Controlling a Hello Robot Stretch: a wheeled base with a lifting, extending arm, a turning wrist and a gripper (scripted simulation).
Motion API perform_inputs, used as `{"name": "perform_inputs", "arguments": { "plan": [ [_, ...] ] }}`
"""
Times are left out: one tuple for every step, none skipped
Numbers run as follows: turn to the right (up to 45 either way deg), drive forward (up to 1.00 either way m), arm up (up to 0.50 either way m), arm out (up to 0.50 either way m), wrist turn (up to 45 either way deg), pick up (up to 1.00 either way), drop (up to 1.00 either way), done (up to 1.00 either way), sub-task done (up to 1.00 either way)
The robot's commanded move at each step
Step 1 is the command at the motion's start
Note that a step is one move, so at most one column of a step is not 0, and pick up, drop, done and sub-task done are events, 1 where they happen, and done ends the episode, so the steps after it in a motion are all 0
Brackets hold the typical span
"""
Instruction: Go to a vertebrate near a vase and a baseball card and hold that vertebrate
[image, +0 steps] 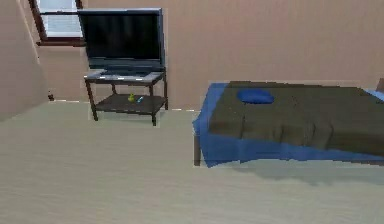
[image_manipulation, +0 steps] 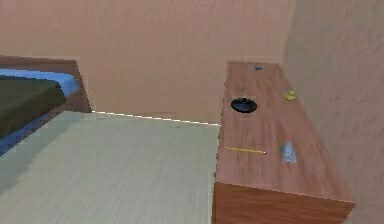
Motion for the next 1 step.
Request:
{"name": "perform_inputs", "arguments": {
  "plan": [
    [39.0, 0.00, 0.00, 0.00, 0.0, 0.00, 0.00, 0.00, 0.00]
  ]
}}
